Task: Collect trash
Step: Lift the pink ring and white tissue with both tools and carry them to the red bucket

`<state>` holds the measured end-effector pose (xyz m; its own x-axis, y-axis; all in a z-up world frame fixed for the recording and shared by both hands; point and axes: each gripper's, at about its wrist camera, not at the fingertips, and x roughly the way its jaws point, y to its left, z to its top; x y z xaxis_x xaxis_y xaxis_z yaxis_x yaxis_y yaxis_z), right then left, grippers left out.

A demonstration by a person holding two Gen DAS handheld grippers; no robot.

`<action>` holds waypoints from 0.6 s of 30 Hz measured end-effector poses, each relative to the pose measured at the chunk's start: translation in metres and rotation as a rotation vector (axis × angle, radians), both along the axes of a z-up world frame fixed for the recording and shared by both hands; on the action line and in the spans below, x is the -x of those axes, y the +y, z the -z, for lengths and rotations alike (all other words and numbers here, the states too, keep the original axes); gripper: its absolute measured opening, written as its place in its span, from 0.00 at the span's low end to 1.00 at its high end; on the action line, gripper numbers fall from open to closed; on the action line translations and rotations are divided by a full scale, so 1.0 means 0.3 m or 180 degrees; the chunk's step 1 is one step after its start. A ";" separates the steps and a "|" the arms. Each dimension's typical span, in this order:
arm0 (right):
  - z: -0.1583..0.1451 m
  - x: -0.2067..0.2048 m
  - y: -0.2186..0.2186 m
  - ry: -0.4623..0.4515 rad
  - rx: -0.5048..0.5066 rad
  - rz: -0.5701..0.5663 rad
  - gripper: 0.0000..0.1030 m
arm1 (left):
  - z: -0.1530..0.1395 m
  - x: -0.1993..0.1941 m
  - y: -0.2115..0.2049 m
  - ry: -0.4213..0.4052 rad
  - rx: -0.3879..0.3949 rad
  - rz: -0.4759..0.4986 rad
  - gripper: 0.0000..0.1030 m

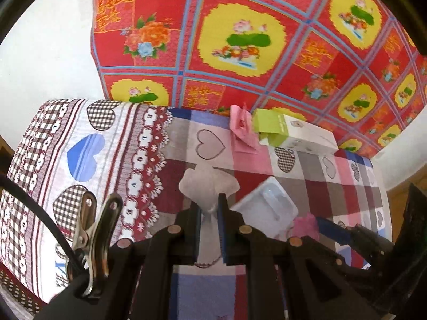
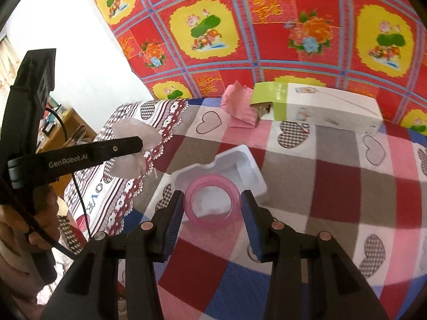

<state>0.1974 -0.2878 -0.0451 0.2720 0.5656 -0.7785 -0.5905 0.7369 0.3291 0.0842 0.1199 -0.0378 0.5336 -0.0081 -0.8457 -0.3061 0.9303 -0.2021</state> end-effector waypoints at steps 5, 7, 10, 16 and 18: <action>-0.003 0.016 -0.159 -0.0003 -0.0041 0.0094 0.43 | -0.002 0.021 -0.102 0.0027 -0.0028 0.0089 0.11; -0.005 0.022 -0.221 -0.0022 -0.0046 0.0120 0.43 | -0.008 0.030 -0.143 0.0017 -0.0042 0.0106 0.11; -0.020 0.052 -0.279 -0.0058 -0.0064 0.0193 0.43 | -0.020 0.046 -0.204 0.0011 -0.0054 0.0129 0.11; -0.061 0.121 -0.352 -0.0116 -0.0081 0.0376 0.43 | -0.054 0.082 -0.324 -0.0039 -0.0090 0.0177 0.11; -0.077 0.145 -0.377 -0.0150 -0.0084 0.0441 0.43 | -0.071 0.093 -0.370 -0.0069 -0.0109 0.0211 0.11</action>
<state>0.1539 -0.4009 -0.0220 0.3848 0.5401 -0.7484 -0.4989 0.8039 0.3237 0.0562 0.0089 -0.0166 0.5510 -0.0155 -0.8343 -0.2394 0.9549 -0.1758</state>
